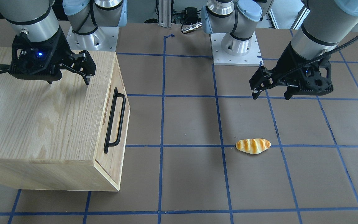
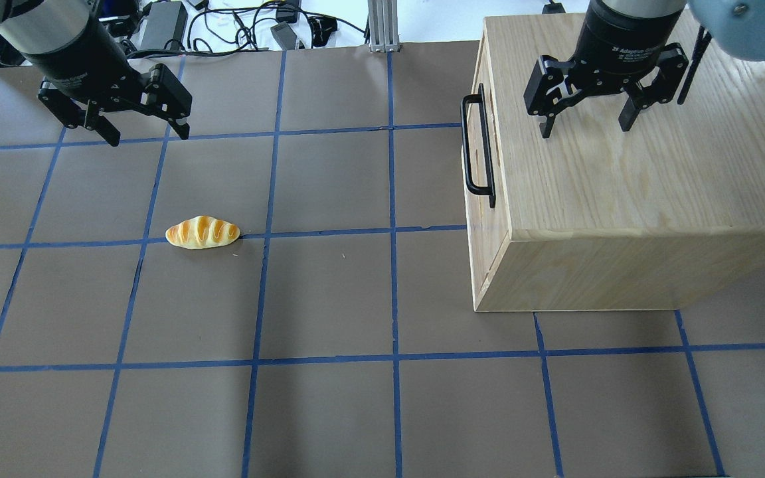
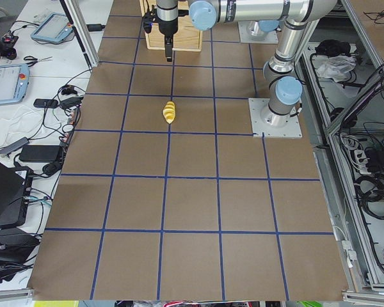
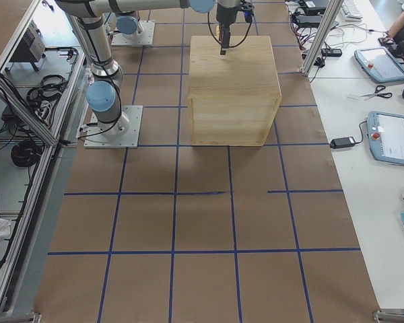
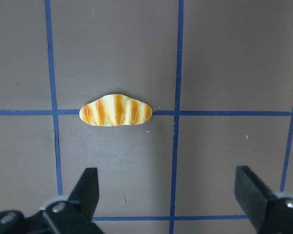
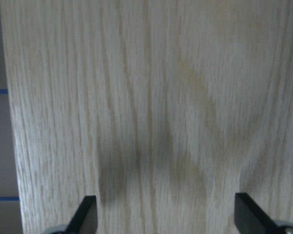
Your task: Open upper drawer
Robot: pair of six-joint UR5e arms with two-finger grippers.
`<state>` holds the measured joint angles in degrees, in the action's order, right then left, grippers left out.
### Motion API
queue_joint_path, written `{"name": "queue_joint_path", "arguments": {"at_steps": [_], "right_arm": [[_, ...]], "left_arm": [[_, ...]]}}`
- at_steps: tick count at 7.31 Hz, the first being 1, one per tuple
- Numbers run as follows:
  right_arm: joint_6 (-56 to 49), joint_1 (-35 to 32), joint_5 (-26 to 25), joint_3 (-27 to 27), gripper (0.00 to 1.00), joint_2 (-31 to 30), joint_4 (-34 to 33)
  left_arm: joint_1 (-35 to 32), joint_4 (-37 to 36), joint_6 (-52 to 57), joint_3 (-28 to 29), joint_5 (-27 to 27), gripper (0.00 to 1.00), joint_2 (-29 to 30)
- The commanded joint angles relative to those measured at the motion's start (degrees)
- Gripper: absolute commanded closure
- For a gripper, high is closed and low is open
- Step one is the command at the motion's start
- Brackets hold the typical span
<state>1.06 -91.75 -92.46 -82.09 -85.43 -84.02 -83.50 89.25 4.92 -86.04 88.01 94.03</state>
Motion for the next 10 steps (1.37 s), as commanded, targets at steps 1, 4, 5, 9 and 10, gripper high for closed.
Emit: {"name": "queue_joint_path", "arguments": {"at_steps": [1,4,5,9,10], "right_arm": [[0.08,-0.01,0.00,0.00,0.00,0.00,0.00],[0.00,-0.01,0.00,0.00,0.00,0.00,0.00],[0.00,-0.01,0.00,0.00,0.00,0.00,0.00],[0.00,-0.01,0.00,0.00,0.00,0.00,0.00],[0.00,-0.01,0.00,0.00,0.00,0.00,0.00]], "left_arm": [[-0.09,0.04,0.00,-0.70,0.15,0.00,-0.07],[0.26,-0.04,0.00,-0.79,0.33,0.00,-0.78],[0.18,-0.13,-0.09,-0.79,-0.37,0.00,-0.51],[0.44,-1.71,-1.23,-0.18,-0.47,0.00,0.89],[-0.08,-2.50,-1.14,-0.44,-0.64,0.00,1.33]]}}
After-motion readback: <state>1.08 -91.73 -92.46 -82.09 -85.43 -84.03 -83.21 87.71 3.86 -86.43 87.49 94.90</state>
